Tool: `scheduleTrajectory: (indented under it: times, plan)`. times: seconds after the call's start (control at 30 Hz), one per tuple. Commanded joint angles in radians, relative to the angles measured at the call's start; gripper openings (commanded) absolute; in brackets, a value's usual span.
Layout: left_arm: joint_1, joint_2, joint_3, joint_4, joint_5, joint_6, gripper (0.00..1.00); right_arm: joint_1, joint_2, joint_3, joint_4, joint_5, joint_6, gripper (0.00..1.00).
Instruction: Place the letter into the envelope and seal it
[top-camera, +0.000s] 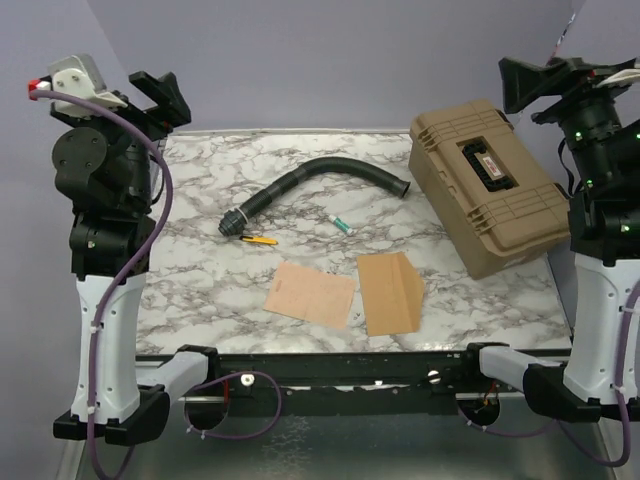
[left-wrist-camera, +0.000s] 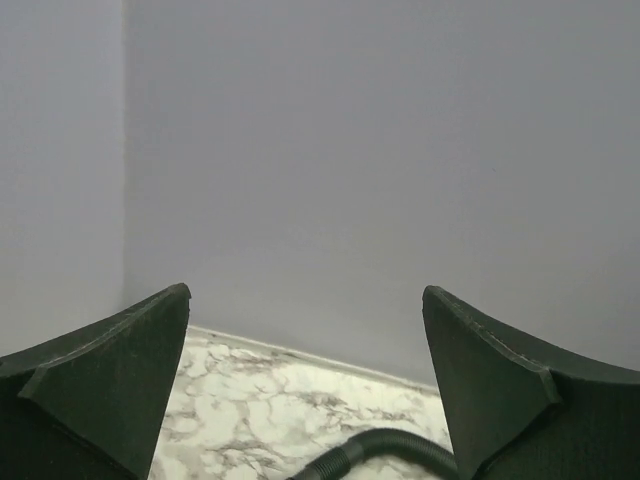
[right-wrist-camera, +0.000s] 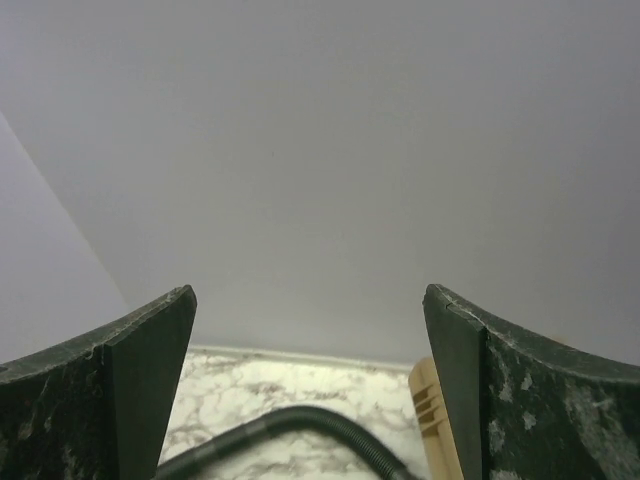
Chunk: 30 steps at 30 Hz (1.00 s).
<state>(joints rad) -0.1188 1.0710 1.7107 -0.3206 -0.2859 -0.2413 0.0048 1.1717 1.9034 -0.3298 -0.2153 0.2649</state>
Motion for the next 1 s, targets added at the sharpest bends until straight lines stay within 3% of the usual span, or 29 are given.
scheduleTrajectory:
  times: [0.0, 0.17, 0.3, 0.4, 0.5, 0.6, 0.77, 0.97]
  plan:
    - [0.004, -0.024, -0.158, 0.132, 0.328, -0.040, 0.99, -0.005, -0.009, -0.140, 0.007, -0.078, 0.155, 1.00]
    - [0.004, -0.018, -0.361, 0.311, 0.686, -0.179, 0.99, -0.005, 0.028, -0.310, 0.015, -0.368, 0.301, 1.00]
    - [-0.012, -0.018, -0.537, 0.448, 0.811, -0.305, 0.99, 0.081, 0.050, -0.416, 0.032, -0.455, 0.341, 1.00]
    - [-0.029, -0.024, -0.654, 0.459, 0.795, -0.351, 0.99, 0.218, 0.093, -0.422, -0.031, -0.388, 0.282, 1.00]
    - [-0.053, -0.043, -0.711, 0.260, 0.581, -0.356, 0.99, 0.368, 0.159, -0.438, -0.082, -0.247, 0.241, 1.00]
    - [-0.085, -0.072, -0.761, 0.143, 0.486, -0.316, 0.99, 0.430, 0.224, -0.501, -0.051, -0.294, 0.271, 1.00]
    - [-0.121, -0.088, -0.889, 0.049, 0.515, -0.275, 0.98, 0.524, 0.355, -0.576, -0.034, -0.260, 0.225, 1.00]
    - [-0.217, -0.101, -1.095, 0.039, 0.654, -0.271, 0.58, 0.560, 0.467, -0.704, -0.037, -0.266, 0.234, 1.00]
